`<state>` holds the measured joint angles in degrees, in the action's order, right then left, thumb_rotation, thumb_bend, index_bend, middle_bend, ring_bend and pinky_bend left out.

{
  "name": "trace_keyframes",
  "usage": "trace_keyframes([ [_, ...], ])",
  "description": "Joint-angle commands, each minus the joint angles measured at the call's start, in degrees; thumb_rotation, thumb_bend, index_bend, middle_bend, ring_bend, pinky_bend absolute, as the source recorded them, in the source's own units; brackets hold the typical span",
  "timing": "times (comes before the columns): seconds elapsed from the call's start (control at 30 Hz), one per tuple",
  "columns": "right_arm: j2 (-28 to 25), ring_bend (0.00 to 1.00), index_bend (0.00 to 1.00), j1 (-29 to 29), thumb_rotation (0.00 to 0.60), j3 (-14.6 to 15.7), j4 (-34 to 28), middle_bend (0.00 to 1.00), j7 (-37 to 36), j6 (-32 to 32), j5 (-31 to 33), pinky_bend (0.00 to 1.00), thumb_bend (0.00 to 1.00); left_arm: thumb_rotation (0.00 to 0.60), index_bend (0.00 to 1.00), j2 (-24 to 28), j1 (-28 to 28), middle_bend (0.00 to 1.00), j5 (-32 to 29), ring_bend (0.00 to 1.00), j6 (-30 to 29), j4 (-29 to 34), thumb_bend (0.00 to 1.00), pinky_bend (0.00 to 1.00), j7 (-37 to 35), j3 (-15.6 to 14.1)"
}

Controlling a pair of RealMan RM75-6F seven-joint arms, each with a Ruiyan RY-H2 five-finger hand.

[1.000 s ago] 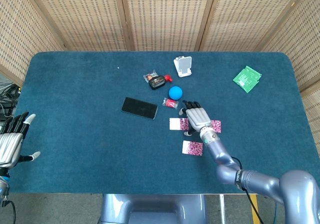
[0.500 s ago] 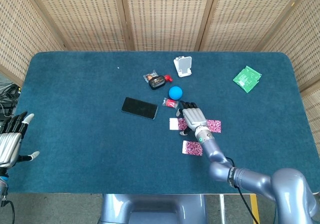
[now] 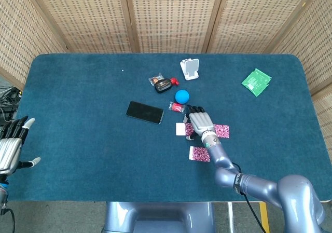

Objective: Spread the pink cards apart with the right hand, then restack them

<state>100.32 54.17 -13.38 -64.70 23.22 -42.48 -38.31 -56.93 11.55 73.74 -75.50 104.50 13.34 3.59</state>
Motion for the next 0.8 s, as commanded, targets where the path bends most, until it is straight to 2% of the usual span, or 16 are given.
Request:
trace_keyframes([
  [0.03,0.0,0.0,0.41,0.0,0.6,0.1,-0.1,0.0,0.2,-0.2,-0.1,0.0,0.35,0.6,0.0,0.0,0.0,0.0,0.1,0.0,0.0,0.0,0.0,0.0,0.0,0.0],
  [0.17,0.6,0.0,0.43,0.0,0.6,0.1,0.3,0.0,0.2,-0.8,-0.4,0.0,0.36,0.6,0.0,0.0,-0.1,0.0,0.3,0.0,-0.1,0.2,0.0,0.0,-0.1,-0.1],
  [0.3,0.8,0.0,0.48,0.1,0.6,-0.6,0.6,0.0,-0.1,-0.5,0.3,0.0,0.44,0.6,0.0,0.2,-0.1,0.0,0.3,0.0,-0.2,0.1,0.0,0.0,-0.4,-0.1],
  [0.43,0.5,0.0,0.54,0.3,0.6,-0.5,0.5,0.0,0.6,-0.3,1.0,0.0,0.47,0.6,0.0,0.2,-0.1,0.0,0.4,0.0,-0.1,0.0,0.0,0.0,-0.5,-0.1],
  [0.8,-0.7,0.0,0.55,-0.4,0.6,-0.2,-2.1,0.0,0.1,-1.5,-0.7,0.0,0.47,0.6,0.0,0.1,-0.2,0.0,0.8,0.0,-0.3,0.1,0.0,0.0,-0.3,-0.3],
])
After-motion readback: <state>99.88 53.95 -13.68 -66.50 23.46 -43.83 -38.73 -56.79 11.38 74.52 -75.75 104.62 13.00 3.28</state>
